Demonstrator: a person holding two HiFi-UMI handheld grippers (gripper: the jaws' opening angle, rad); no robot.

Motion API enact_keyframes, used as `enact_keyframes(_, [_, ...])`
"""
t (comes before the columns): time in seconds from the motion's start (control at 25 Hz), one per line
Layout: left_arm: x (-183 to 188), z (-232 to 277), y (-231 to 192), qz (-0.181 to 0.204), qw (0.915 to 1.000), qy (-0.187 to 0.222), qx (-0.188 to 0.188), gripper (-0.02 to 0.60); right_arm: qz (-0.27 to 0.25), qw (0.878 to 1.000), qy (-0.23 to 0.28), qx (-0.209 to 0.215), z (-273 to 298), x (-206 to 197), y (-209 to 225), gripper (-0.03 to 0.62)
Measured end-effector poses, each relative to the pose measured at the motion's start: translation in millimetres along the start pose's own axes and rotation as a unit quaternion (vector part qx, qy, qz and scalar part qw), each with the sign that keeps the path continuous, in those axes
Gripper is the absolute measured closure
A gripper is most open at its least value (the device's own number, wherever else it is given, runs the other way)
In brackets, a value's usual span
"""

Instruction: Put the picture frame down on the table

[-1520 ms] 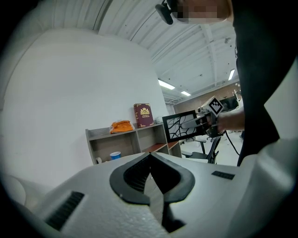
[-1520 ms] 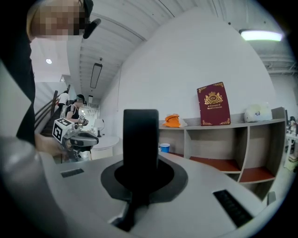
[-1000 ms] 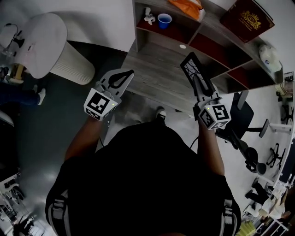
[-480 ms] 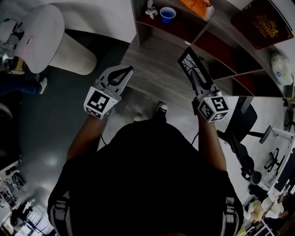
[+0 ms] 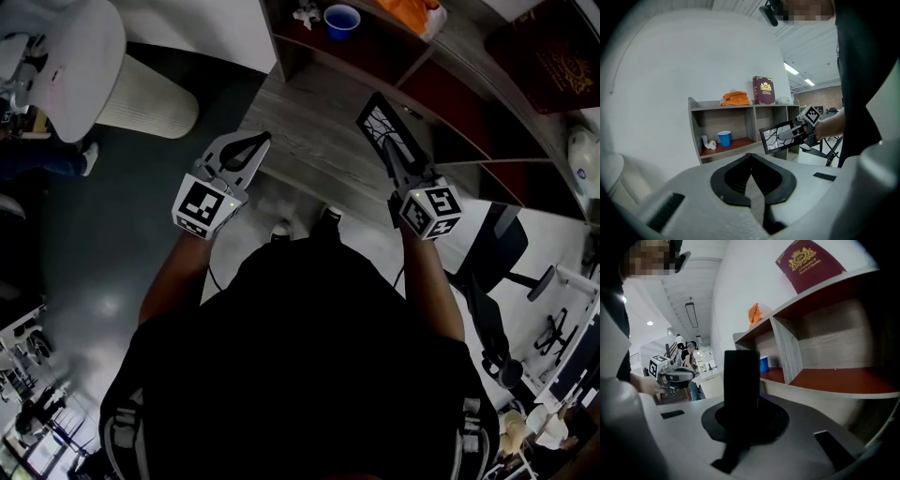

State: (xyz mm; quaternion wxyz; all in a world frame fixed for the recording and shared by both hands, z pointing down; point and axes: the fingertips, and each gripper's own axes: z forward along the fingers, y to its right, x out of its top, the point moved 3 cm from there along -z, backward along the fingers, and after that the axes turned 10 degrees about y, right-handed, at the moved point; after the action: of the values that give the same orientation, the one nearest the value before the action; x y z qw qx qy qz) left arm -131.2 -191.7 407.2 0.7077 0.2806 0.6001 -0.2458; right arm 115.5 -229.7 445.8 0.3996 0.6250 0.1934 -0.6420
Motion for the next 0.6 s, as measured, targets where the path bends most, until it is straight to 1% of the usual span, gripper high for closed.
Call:
enact_keyframes(0.28, [-15.9,12.9,0.2,-0.009,0.9998,-0.014,0.011,0.565,0.038,0.999,-0.028,0.018,24.0,-25.0,21.1,0.576])
enact_keyframes(0.48, [-32.1,17.6,-5.3,-0.017,0.9990,-0.031,0.029,0.565,0.047,0.997,-0.052,0.023,40.6,-46.3,35.0,0.575])
enact_keyframes(0.6, [-35.4,20.8,-2.2,-0.016,0.9989,-0.036,0.026,0.565,0.051,0.996,-0.072,0.019,46.2,-62.8,45.8,0.576])
